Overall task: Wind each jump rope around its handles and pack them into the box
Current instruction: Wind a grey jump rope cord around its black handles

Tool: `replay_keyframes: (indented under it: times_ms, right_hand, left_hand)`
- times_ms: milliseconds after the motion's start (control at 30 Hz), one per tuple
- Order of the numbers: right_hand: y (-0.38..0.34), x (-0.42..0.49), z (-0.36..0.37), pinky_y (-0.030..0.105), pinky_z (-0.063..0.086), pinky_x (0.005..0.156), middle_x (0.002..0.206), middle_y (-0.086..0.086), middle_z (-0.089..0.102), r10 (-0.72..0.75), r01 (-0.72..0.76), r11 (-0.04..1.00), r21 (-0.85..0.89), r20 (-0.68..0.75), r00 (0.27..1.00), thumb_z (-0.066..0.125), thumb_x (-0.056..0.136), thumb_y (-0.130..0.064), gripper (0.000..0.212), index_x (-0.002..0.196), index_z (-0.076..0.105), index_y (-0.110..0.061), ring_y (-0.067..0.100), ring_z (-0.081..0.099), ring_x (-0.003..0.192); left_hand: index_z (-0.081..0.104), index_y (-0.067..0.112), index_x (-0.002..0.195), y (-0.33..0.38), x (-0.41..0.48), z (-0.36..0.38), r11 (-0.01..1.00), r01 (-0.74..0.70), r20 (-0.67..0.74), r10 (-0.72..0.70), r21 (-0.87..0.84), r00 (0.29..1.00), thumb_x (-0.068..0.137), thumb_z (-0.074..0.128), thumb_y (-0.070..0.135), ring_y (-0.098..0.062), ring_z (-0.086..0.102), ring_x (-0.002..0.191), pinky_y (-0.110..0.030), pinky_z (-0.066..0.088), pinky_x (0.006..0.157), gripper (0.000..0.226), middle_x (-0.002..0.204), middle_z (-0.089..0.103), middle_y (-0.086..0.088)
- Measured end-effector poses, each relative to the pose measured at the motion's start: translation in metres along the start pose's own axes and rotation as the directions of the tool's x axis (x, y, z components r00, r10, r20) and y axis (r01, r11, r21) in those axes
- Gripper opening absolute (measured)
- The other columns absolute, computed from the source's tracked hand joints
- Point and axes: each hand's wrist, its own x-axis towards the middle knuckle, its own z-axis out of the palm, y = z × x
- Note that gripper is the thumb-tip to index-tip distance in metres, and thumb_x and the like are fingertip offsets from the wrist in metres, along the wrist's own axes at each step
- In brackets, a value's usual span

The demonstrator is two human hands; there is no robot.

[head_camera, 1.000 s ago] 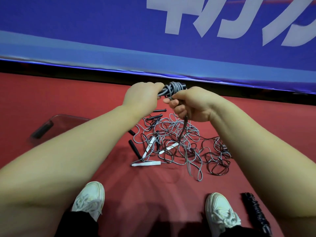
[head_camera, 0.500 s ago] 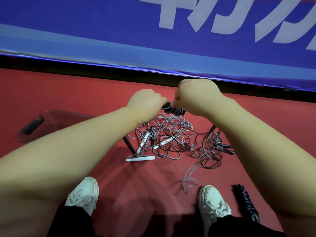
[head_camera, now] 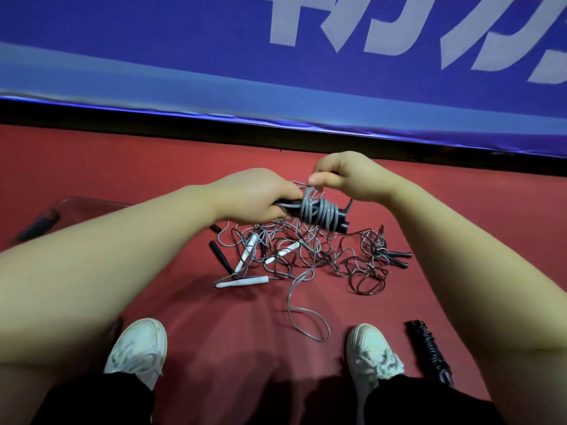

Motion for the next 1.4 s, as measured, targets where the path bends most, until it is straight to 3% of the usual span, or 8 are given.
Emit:
replay_keyframes:
  times_ms: [133,233,367,500,600,733,900,1400]
  right_hand:
    - [0.006,-0.009,0.004,0.014,0.036,0.055,0.053,-0.014,0.046,0.03,0.017,0.832,0.555,-0.074,0.997,0.052,0.088,-0.021,0.029,0.059,0.053,-0.023,-0.005,0.039,0.052]
    - [0.008,-0.007,0.011,0.015,0.032,0.049,0.051,-0.016,0.046,0.007,0.03,0.771,0.636,-0.056,0.998,0.054,0.074,-0.015,0.014,0.065,0.05,-0.024,-0.004,0.035,0.05]
    - [0.011,0.005,0.021,0.014,0.018,0.039,0.042,-0.014,0.03,0.018,-0.256,0.405,0.878,0.273,0.962,0.045,0.082,-0.02,0.024,0.058,0.041,-0.022,0.0,0.022,0.036]
    - [0.017,0.004,0.028,0.014,0.015,0.038,0.044,-0.012,0.034,0.107,-0.38,0.238,0.894,0.365,0.925,0.027,0.098,-0.019,0.028,0.073,0.039,-0.015,-0.002,0.022,0.033]
    - [0.019,-0.001,0.035,0.016,0.016,0.042,0.065,-0.006,0.041,0.217,-0.284,0.302,0.91,0.225,0.95,0.041,0.092,-0.038,0.022,0.089,0.051,-0.018,0.001,0.021,0.039]
    - [0.023,-0.005,0.035,0.017,0.023,0.044,0.06,-0.008,0.043,0.237,-0.089,0.506,0.858,-0.039,0.971,0.053,0.092,-0.021,0.009,0.083,0.054,-0.018,0.005,0.028,0.046]
    - [0.017,0.0,0.024,0.028,0.038,0.059,0.06,-0.01,0.049,0.305,-0.198,0.92,0.338,-0.301,0.903,0.043,0.099,-0.029,0.033,0.07,0.057,-0.026,0.007,0.044,0.055]
    - [-0.015,0.005,0.03,0.014,0.04,0.06,0.07,-0.014,0.051,0.243,-0.182,0.938,0.295,-0.184,0.952,0.042,0.1,-0.029,0.022,0.098,0.063,-0.022,-0.001,0.047,0.06]
  left_hand:
    - [0.058,0.012,0.115,0.008,0.001,-0.017,0.974,0.084,-0.162,-0.12,-0.212,0.979,0.085,0.068,0.019,-0.015,0.056,0.078,-0.022,0.03,0.063,0.032,0.088,0.064,0.003]
    - [0.043,0.022,0.124,0.011,0.002,-0.026,0.864,0.061,-0.215,-0.192,-0.5,0.958,0.083,0.07,0.011,-0.012,0.065,0.076,-0.021,0.045,0.071,0.05,0.088,0.069,0.007]
    - [0.048,0.037,0.115,0.014,0.005,-0.024,0.804,-0.008,-0.255,-0.179,-0.594,0.95,0.083,0.069,0.006,-0.022,0.069,0.093,-0.025,0.053,0.082,0.049,0.107,0.068,-0.003]
    - [0.059,0.024,0.117,0.018,0.009,-0.025,0.744,0.034,-0.261,-0.276,-0.667,0.925,0.085,0.065,0.003,-0.017,0.065,0.064,-0.022,0.05,0.055,0.038,0.086,0.067,-0.003]
    - [0.061,0.021,0.11,0.013,0.008,-0.028,0.559,0.062,-0.238,-0.448,-0.827,0.862,0.088,0.061,0.001,-0.016,0.065,0.06,-0.026,0.053,0.053,0.03,0.079,0.066,-0.003]
    - [0.06,0.011,0.112,-0.002,0.004,-0.027,0.342,0.074,-0.146,-0.575,-0.937,0.805,0.092,0.054,-0.001,-0.008,0.064,0.051,-0.018,0.049,0.045,0.025,0.07,0.065,0.003]
    - [0.049,0.01,0.127,-0.005,0.006,-0.028,0.248,0.054,-0.122,-0.642,-0.967,0.757,0.092,0.055,0.0,-0.012,0.064,0.047,-0.018,0.045,0.038,0.037,0.077,0.063,-0.011]
    - [0.049,0.003,0.121,-0.045,0.006,-0.01,0.306,0.153,-0.15,-0.772,-0.94,0.617,0.091,0.057,0.0,-0.013,0.065,0.048,-0.021,0.049,0.04,0.031,0.098,0.065,-0.014]
